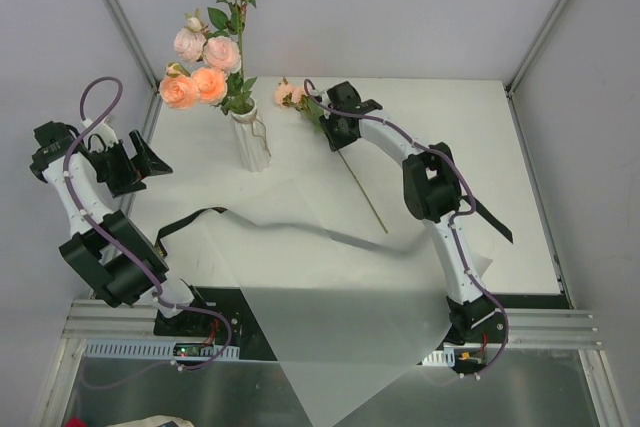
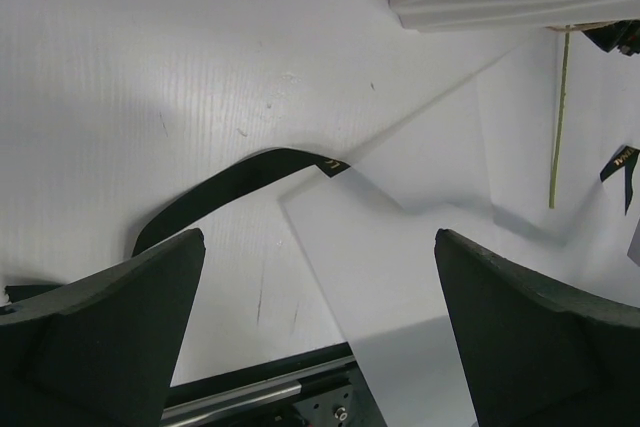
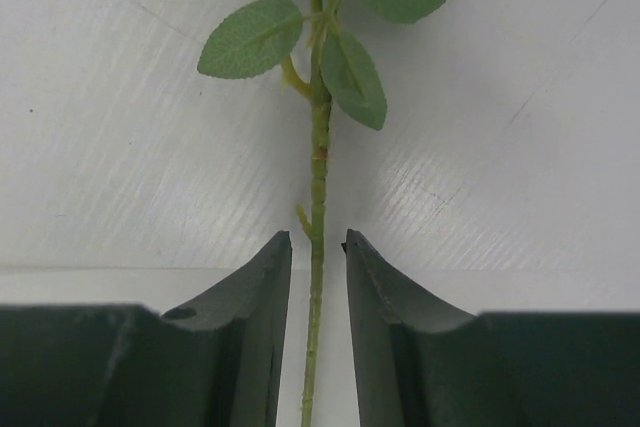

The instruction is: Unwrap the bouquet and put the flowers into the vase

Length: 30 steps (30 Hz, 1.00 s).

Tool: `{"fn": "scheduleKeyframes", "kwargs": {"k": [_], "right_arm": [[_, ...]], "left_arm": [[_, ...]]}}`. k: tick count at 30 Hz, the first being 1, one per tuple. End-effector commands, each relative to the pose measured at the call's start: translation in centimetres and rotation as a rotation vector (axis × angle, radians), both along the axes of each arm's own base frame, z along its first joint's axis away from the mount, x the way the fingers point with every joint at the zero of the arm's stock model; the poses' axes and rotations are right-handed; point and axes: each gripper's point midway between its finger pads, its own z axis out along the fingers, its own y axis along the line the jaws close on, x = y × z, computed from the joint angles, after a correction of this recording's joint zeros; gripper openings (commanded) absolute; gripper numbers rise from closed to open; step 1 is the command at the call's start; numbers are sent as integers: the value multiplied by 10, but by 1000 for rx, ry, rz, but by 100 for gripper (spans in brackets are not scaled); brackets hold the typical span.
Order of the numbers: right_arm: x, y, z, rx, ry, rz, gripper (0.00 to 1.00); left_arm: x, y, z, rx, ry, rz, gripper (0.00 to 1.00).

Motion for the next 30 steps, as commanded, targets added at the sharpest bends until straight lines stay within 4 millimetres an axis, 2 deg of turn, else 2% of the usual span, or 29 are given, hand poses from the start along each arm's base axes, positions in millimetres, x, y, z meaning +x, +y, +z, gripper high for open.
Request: {"fn": "scheduleKeyframes", "kwargs": {"k": [1,6,9,12,13,15,16,19,20,21,22,23,25,27,30], "right_arm": [[6,6,12,17,-22,-7,30],[8,9,11,36,-19,-11,25],[11,12,13,58,-17,-24,18],[20,18,25,140,-15,-90,1],[23,19,30,159,-20,-112,1],[27,22,46,217,-28,-152,1],[30,23,69,251,-67,-149,1],[26,15,88,249,-111,-152,1],[26,14,118,282,-173,-148,1],[21,9,116,275,-173,-150,1],[19,7,126,289,-198,-149,1],[19,7,166,348,-285,-146,1],[11,0,195,385,-347,-155,1],[5,-4,204,390,-344,-160,1],[-15,-8,190,351,-241,-171,1]], "left_arm": [[-3,-8,-5,40,2,-28,99],[-5,-12,-6,72,11,-37,99],[-6,-11,-9,97,27,-33,99],[-6,-8,-8,114,34,-25,99],[-6,-8,-7,116,34,-20,99],[-6,-6,-4,126,31,-12,99],[-7,-5,-3,133,31,-10,99],[-11,-5,1,158,27,-11,99],[-12,-6,2,163,24,-15,99],[-12,-5,3,166,23,-14,99],[-13,-6,4,165,25,-14,99],[-14,-7,5,162,25,-13,99],[-13,-7,8,160,21,-14,99],[-13,-8,11,160,15,-14,99],[-14,-9,15,168,7,-18,99]]}}
